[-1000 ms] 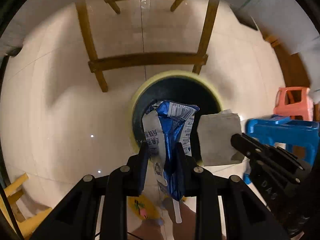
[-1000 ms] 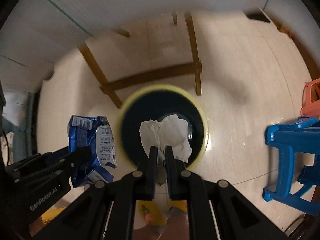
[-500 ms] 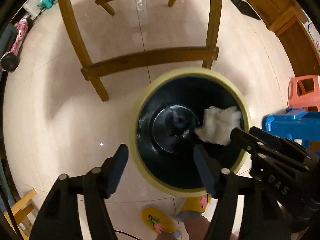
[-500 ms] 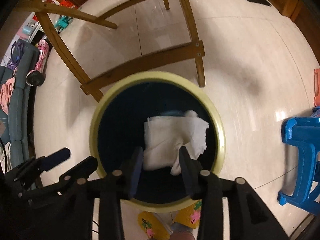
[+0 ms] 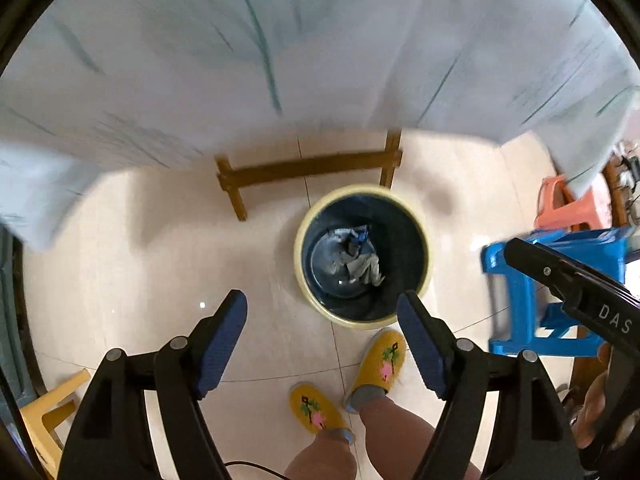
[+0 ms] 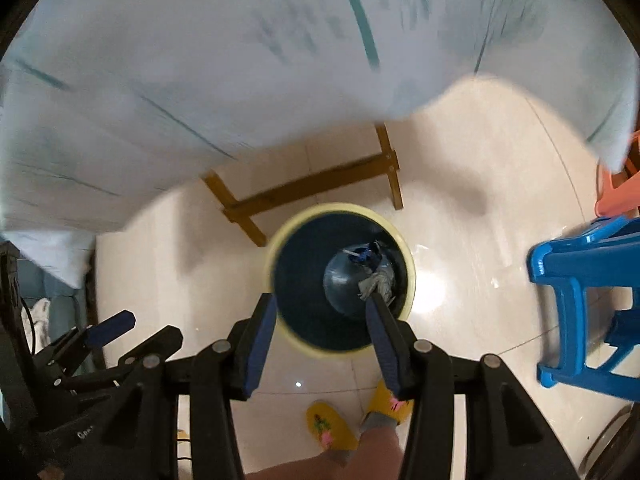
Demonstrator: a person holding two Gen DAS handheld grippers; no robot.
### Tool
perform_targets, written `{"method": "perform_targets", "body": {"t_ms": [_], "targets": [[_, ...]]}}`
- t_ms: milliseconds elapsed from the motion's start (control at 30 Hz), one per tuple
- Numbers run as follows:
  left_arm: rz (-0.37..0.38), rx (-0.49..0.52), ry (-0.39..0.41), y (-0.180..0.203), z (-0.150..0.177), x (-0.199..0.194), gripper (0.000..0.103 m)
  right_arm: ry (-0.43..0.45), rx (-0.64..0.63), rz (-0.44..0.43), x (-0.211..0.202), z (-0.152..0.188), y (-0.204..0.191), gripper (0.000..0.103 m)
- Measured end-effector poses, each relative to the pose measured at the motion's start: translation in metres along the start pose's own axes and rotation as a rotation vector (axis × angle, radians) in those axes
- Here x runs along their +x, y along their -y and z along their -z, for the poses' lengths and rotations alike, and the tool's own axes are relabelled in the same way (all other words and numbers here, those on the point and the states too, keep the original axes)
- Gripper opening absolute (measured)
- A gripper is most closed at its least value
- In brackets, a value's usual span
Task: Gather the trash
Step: 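Raise both open tools and move back toward the table, then grasp the clear plastic bottle with the left tool while the right tool grasps the black-gold wrapper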
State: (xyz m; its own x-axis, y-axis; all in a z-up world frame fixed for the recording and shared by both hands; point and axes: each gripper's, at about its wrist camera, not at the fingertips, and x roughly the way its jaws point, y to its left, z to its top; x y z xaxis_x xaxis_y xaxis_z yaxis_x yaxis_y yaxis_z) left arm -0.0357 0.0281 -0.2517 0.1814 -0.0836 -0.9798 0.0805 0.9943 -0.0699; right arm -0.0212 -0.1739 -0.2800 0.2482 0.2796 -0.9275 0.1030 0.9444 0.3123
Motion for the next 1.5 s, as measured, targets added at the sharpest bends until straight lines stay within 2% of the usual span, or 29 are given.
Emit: {"method": "perform_targets", "body": {"t_ms": [200, 400, 533, 800, 1033, 1133, 1300, 1500], "targets": [[-0.001, -0.031, 0.098, -0.013, -0.011, -0.104, 0.076, 0.079, -0.044, -0.039, -0.093, -0.004, -0.037, 0.047], [0.012, -0.066, 0.189, -0.021, -0.015, -0.184, 0.076, 0.159, -0.094, -0.069, -0.165, -0.001, -0.065, 0.048], [0.033, -0.067, 0.252, -0.028, -0.017, -0.231, 0.076, 0.215, -0.098, -0.087, -0.207, 0.0, -0.075, 0.048], [0.06, -0.073, 0.361, -0.019, -0.029, -0.296, 0.076, 0.362, -0.129, -0.103, -0.28, -0.004, -0.095, 0.048], [0.084, -0.076, 0.396, -0.012, -0.068, -0.316, 0.076, 0.441, -0.149, -0.09, -0.308, -0.035, -0.107, 0.051], [0.123, -0.09, 0.389, -0.011, -0.092, -0.313, 0.076, 0.451, -0.161, -0.082, -0.309, -0.057, -0.112, 0.051], [0.135, -0.121, 0.337, -0.005, -0.126, -0.287, 0.076, 0.444, -0.194, -0.092, -0.302, -0.1, -0.119, 0.052], [0.116, -0.201, 0.266, 0.003, -0.173, -0.231, 0.076, 0.372, -0.262, -0.142, -0.271, -0.163, -0.117, 0.052]]}}
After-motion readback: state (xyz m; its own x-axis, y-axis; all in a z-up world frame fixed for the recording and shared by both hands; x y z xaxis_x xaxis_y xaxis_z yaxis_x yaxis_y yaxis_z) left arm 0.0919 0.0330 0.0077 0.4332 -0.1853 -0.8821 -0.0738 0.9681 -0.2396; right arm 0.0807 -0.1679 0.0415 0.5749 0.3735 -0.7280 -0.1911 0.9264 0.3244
